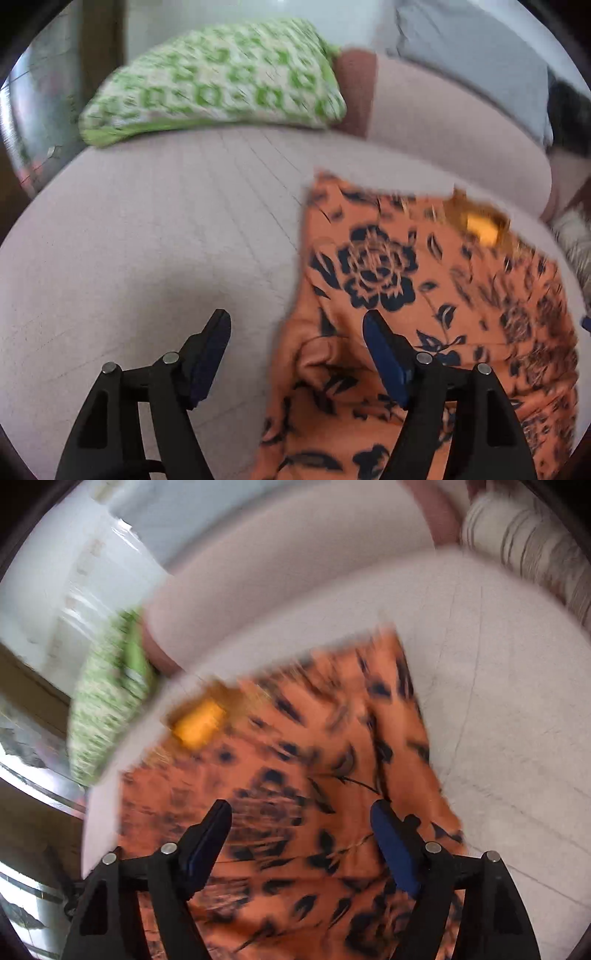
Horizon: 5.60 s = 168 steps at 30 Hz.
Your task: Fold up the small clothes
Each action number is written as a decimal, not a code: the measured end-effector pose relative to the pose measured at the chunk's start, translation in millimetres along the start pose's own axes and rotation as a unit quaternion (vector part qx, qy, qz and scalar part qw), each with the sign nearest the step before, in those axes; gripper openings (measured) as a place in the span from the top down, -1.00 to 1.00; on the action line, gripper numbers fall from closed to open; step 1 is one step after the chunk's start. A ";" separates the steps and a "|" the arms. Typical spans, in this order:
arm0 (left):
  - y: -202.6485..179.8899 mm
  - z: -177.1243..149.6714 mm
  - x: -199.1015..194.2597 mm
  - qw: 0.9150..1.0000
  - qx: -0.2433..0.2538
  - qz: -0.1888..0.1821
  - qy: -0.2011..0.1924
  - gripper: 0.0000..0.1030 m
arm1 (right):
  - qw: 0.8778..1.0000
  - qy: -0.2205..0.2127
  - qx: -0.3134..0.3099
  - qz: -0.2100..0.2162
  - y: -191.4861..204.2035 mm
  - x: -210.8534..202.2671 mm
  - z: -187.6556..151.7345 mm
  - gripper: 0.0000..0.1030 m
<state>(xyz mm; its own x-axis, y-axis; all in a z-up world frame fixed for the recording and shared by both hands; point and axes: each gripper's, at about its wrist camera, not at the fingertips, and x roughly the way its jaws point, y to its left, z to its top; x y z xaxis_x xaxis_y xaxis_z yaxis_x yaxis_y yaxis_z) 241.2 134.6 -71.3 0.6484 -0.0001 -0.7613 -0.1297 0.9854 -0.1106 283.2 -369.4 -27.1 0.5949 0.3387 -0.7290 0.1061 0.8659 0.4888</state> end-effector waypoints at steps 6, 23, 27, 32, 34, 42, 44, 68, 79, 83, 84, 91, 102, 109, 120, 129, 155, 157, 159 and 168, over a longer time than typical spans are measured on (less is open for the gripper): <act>19.2 -39.0 -77.8 1.000 -0.008 -0.030 -0.002 -0.47 | 0.999 -0.003 -0.038 -0.023 -4.2 -95.9 -56.1 -0.58; 57.0 -199.2 -134.6 0.988 -0.024 -0.034 0.147 -0.34 | 0.990 0.130 0.035 -0.041 -83.2 -132.9 -237.2 -0.29; 56.7 -203.7 -137.5 0.989 -0.010 -0.024 0.149 0.64 | 0.989 0.130 0.041 -0.059 -86.2 -136.9 -243.0 0.45; 54.1 -202.3 -139.0 0.987 -0.011 -0.030 0.156 0.66 | 0.987 0.138 0.040 -0.068 -89.7 -136.0 -241.7 0.34; 49.4 -201.8 -136.1 0.987 -0.018 -0.038 0.157 0.38 | 0.989 0.136 0.034 -0.054 -86.4 -133.0 -242.0 0.02; 61.2 -189.2 -182.5 0.990 -0.067 -0.074 0.100 0.89 | 0.994 0.084 0.073 -0.003 -84.0 -157.0 -238.5 0.87; 71.4 -185.6 -212.2 0.989 -0.088 -0.089 0.076 0.89 | 0.996 0.031 0.080 0.005 -78.8 -191.9 -237.9 0.87; 62.9 -208.2 -151.6 0.985 -0.055 -0.035 0.162 0.32 | 0.986 0.147 0.047 -0.063 -89.2 -134.8 -236.3 0.30; 60.9 -180.2 -146.4 0.984 -0.064 -0.070 0.153 0.88 | 0.989 0.098 0.105 0.038 -101.2 -172.3 -218.7 0.83; 52.6 -185.0 -136.8 0.982 -0.043 -0.052 0.175 0.82 | 0.979 0.155 0.132 0.017 -115.6 -138.3 -231.3 0.75; 50.7 -182.8 -138.6 0.983 -0.041 -0.054 0.172 0.73 | 0.981 0.151 0.123 0.009 -112.7 -139.6 -231.7 0.72; 43.1 -174.5 -121.9 0.982 -0.029 -0.027 0.183 0.72 | 0.983 0.156 0.096 0.003 -107.7 -128.6 -225.9 0.10; 45.8 -150.1 -102.1 0.970 -0.048 -0.073 0.227 0.91 | 0.974 0.176 0.115 0.083 -104.9 -126.2 -199.7 0.86; 23.0 -64.7 -127.2 0.979 -0.021 -0.125 0.159 0.91 | 0.969 0.155 0.121 0.152 -94.8 -134.8 -164.8 0.86; -4.0 126.4 -3.0 0.994 -0.066 -0.086 0.021 -0.58 | 0.967 -0.011 0.161 0.198 -94.1 -42.6 57.0 -0.28; 45.9 50.7 -7.2 0.991 -0.099 -0.044 0.080 -0.55 | 0.986 0.009 0.144 0.079 -111.8 -36.5 -28.4 -0.45; 0.7 1.6 -132.0 0.987 -0.141 -0.080 0.005 0.74 | 0.962 -0.088 0.233 0.113 -40.0 -94.3 -79.1 0.82; 9.0 -34.8 -141.6 0.988 -0.133 -0.078 0.023 0.70 | 0.968 -0.083 0.209 0.107 -37.8 -118.2 -107.7 0.81; 19.7 -74.0 -132.5 0.988 -0.123 -0.074 0.062 0.57 | 0.971 -0.050 0.209 0.101 -42.1 -115.6 -136.6 0.74; 54.4 -66.6 -145.1 0.990 -0.128 -0.037 0.039 -0.11 | 0.975 -0.060 0.210 0.046 -71.1 -133.8 -189.9 -0.16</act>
<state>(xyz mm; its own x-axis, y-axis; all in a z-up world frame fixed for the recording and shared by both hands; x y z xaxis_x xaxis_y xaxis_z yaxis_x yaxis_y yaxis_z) 90.2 176.9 -9.4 0.6042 -0.0937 -0.7913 -0.2772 0.9063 -0.3190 44.8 -406.4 -55.3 0.7036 0.3397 -0.6242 0.3496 0.5992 0.7202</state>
